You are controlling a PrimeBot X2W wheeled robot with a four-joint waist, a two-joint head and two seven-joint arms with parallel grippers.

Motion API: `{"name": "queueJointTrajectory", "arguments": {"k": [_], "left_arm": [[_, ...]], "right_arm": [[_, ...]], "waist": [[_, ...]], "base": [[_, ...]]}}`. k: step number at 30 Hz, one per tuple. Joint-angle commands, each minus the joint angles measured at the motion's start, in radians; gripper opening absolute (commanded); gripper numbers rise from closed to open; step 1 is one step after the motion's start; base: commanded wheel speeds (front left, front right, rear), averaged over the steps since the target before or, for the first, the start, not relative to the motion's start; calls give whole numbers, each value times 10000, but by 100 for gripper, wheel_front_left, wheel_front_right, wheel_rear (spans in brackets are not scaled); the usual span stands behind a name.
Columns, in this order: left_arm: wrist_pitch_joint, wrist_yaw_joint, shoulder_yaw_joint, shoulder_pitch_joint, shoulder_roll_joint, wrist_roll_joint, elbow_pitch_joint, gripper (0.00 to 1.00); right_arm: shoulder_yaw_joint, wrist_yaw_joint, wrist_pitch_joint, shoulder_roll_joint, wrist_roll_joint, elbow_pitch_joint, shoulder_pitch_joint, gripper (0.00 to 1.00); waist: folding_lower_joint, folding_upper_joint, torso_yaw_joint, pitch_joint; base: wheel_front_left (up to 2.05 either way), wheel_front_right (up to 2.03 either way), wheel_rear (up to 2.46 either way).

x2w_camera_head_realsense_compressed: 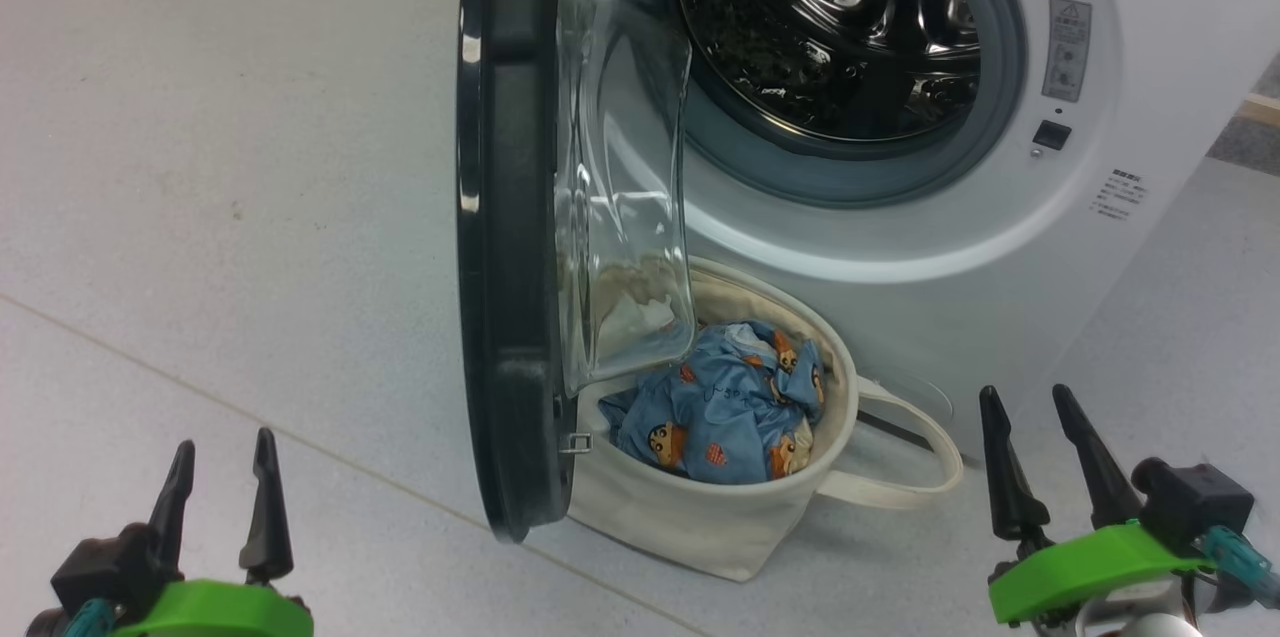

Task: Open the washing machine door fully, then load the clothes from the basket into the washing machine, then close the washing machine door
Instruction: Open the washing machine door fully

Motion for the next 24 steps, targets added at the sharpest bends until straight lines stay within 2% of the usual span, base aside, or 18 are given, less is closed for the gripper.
{"name": "queueJointTrajectory", "arguments": {"k": [1,21,22,23,24], "left_arm": [[-120,-36,240,-285,110,6,-321,100],[-120,-48,211,-338,104,-47,-369,100],[-120,-54,179,-343,104,-73,-438,86],[-120,-65,123,-346,104,-140,-525,0],[-120,-76,48,-352,104,-219,-639,0]], "right_arm": [[132,75,-125,-73,-87,-339,-128,100],[130,75,-125,-24,-60,-135,-153,100],[131,75,-125,-20,-53,-125,-159,100],[132,75,-125,-15,-46,-114,-164,100],[130,75,-126,-10,-35,-103,-169,100]], "waist": [[-1,0,-9,0],[-1,0,-170,24],[-1,0,-184,22],[-1,0,-195,20],[-1,0,-203,18]], "base": [[0,0,0],[0,0,0],[0,0,0],[0,0,0],[0,0,0]]}}
